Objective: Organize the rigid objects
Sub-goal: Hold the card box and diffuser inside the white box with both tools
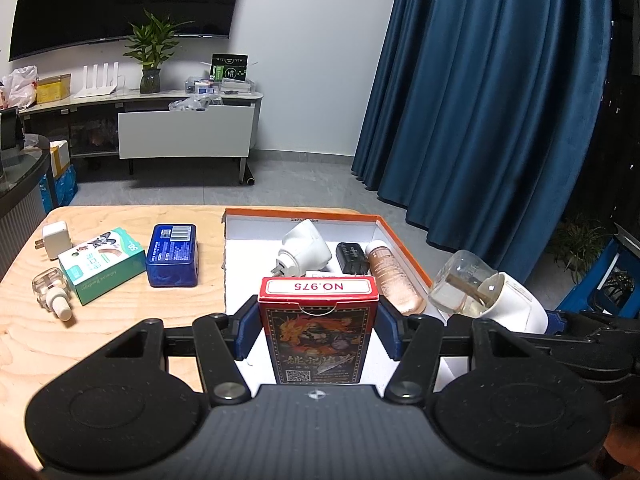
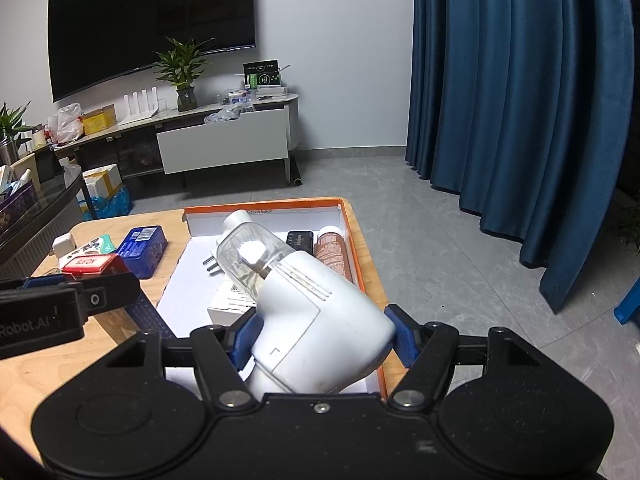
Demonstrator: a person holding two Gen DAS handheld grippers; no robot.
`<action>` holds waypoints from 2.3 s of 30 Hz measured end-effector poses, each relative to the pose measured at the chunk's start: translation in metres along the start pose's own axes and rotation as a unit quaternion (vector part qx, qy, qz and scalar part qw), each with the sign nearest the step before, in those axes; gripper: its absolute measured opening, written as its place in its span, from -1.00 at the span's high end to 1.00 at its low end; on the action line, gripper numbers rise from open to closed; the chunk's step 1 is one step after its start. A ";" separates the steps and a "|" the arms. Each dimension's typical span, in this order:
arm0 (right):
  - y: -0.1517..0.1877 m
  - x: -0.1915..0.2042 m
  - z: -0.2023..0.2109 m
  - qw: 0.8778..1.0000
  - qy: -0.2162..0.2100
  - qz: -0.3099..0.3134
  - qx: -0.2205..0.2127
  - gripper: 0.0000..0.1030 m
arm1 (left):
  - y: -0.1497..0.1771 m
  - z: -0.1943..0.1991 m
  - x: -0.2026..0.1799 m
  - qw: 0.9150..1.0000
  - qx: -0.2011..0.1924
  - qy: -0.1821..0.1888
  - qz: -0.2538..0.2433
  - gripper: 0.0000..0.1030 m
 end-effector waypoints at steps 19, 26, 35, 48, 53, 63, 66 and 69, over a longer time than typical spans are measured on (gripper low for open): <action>-0.001 -0.001 -0.004 1.000 0.001 -0.003 0.003 -0.55 | 0.001 0.000 -0.001 1.000 0.003 0.002 -0.002 -0.15; -0.001 -0.002 -0.004 1.000 0.001 -0.003 0.004 -0.55 | 0.002 -0.001 -0.001 1.000 0.003 0.003 -0.001 -0.15; -0.001 -0.002 -0.004 1.000 0.000 -0.003 0.004 -0.55 | 0.003 0.000 -0.002 1.000 0.002 0.004 -0.003 -0.15; -0.002 -0.003 -0.004 1.000 0.000 -0.005 0.004 -0.55 | 0.003 0.001 -0.002 1.000 0.003 0.004 -0.002 -0.15; -0.001 -0.003 -0.004 1.000 -0.001 -0.005 0.004 -0.55 | 0.003 0.001 -0.002 1.000 0.002 0.004 -0.002 -0.15; -0.001 -0.003 -0.005 1.000 0.000 -0.004 0.007 -0.55 | 0.004 0.001 -0.002 1.000 0.004 0.005 -0.001 -0.15; -0.001 -0.003 -0.006 1.000 0.000 -0.003 0.007 -0.55 | 0.004 0.001 -0.002 1.000 0.004 0.005 -0.001 -0.15; 0.002 -0.002 -0.007 1.000 0.000 -0.004 0.008 -0.55 | 0.004 0.001 -0.001 1.000 0.006 0.006 0.001 -0.15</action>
Point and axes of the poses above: each gripper's, at about its wrist camera, not at the fingertips, and z roughly against the way its jaws point, x to its left, y to its underside, the point moved 1 cm from there along -z, roughly the way its jaws point, and after that the axes turned 6 degrees about z, right-handed, at the moved point
